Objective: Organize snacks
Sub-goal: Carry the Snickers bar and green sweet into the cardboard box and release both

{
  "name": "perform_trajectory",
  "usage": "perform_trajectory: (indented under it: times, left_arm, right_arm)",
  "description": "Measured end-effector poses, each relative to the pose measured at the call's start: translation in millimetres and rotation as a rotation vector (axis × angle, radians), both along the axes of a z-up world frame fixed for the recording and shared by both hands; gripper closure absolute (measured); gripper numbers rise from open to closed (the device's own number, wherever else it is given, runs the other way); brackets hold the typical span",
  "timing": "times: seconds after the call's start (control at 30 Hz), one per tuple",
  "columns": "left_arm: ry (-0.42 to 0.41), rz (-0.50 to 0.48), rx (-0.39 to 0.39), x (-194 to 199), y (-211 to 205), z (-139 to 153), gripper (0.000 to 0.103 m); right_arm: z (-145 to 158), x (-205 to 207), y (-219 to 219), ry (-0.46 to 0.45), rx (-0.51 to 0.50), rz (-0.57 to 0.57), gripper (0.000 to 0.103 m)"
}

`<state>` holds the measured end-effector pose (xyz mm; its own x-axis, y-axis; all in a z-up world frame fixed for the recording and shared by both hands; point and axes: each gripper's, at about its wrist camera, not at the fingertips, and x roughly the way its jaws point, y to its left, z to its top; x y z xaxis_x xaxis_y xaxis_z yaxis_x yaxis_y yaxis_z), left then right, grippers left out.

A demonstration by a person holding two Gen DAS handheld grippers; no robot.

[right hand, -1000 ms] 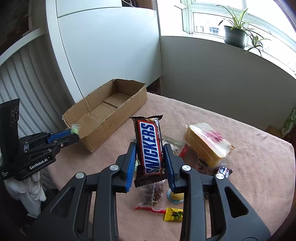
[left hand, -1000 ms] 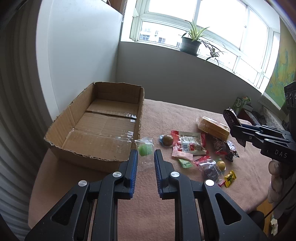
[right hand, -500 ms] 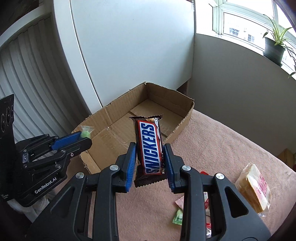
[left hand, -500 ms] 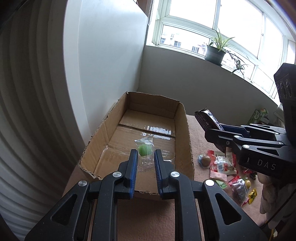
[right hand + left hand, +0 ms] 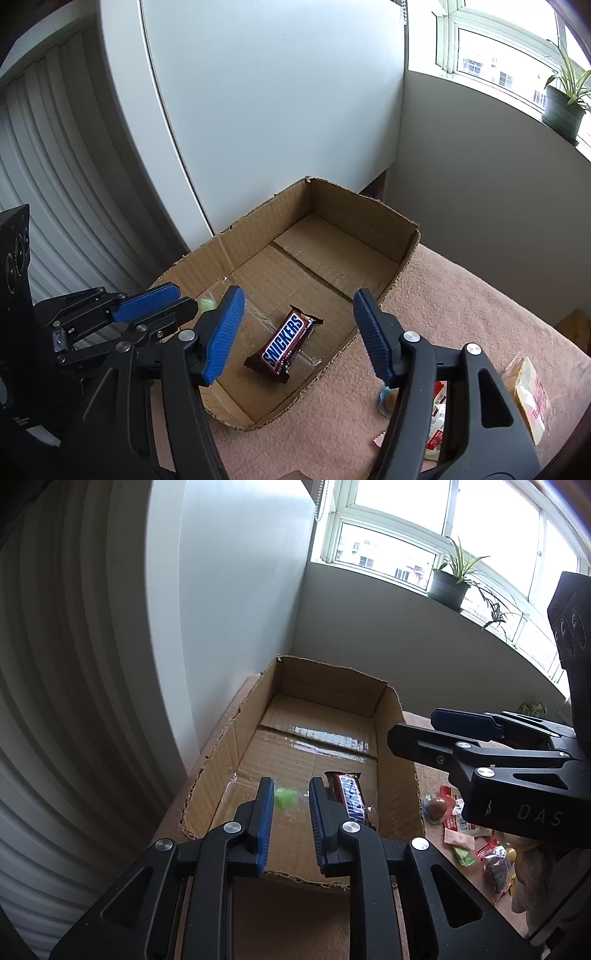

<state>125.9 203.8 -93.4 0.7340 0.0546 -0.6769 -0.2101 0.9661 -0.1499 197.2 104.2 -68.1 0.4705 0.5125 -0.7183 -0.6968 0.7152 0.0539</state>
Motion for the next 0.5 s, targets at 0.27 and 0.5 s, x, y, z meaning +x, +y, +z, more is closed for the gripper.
perform_trajectory:
  times: [0.27, 0.5]
  left_arm:
    - [-0.021, -0.003, -0.012, -7.6, -4.7, 8.3, 0.082]
    - [-0.047, -0.042, -0.026, -19.1, -25.4, 19.8, 0.082]
  right_arm:
    - [16.7, -8.9, -29.2, -0.022, 0.016, -0.024, 0.039]
    - [35.9, -25.8, -79.4, -0.038, 0.037, -0.067, 0.039]
